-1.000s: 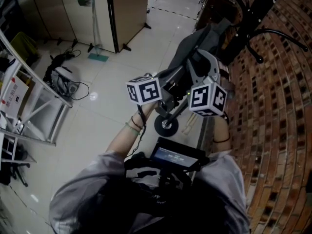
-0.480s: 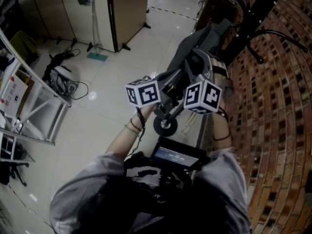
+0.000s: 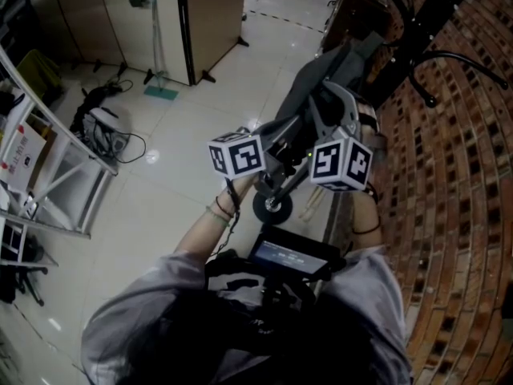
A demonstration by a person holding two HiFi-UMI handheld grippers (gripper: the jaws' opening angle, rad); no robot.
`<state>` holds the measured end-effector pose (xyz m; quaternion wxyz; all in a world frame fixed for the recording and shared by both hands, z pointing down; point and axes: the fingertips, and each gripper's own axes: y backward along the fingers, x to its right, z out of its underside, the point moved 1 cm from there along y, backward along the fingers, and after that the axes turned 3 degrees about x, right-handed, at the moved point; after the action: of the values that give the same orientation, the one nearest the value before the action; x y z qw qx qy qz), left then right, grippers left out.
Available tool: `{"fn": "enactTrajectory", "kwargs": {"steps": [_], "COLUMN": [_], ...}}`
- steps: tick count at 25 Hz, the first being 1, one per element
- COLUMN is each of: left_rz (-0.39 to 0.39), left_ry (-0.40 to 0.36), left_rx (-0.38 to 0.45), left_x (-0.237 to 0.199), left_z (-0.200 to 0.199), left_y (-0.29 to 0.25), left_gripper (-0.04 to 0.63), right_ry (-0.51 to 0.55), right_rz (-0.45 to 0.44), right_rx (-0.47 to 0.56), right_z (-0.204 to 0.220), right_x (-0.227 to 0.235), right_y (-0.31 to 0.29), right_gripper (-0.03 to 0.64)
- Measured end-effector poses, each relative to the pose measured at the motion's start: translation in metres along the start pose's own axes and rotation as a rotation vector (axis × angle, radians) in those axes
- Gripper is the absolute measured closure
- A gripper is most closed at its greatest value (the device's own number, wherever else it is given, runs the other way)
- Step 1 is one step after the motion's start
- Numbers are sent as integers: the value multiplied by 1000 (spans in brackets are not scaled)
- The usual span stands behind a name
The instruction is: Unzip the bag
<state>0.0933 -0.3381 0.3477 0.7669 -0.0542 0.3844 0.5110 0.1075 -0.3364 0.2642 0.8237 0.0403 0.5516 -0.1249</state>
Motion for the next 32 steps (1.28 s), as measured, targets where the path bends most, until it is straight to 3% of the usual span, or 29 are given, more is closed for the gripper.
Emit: {"fn": "enactTrajectory", "kwargs": {"steps": [9,19,32], "left_rz": [-9,-8,-37], "left_ry": [6,1,9], "left_rx": [3,11,9], "left_x": [-3,1,-8], "left_z": [1,1,12], "left_y": [1,0,11], "left_gripper": [581,581,581], "right_ry": [-70,-105,-181], "right_rz": [43,48,1], "right_rx": [74,36,60], "right_z": [-16,-9,-7], "right_x": [15,29,43], "right_y": [13,3,5], "right_gripper": [605,609,603]}}
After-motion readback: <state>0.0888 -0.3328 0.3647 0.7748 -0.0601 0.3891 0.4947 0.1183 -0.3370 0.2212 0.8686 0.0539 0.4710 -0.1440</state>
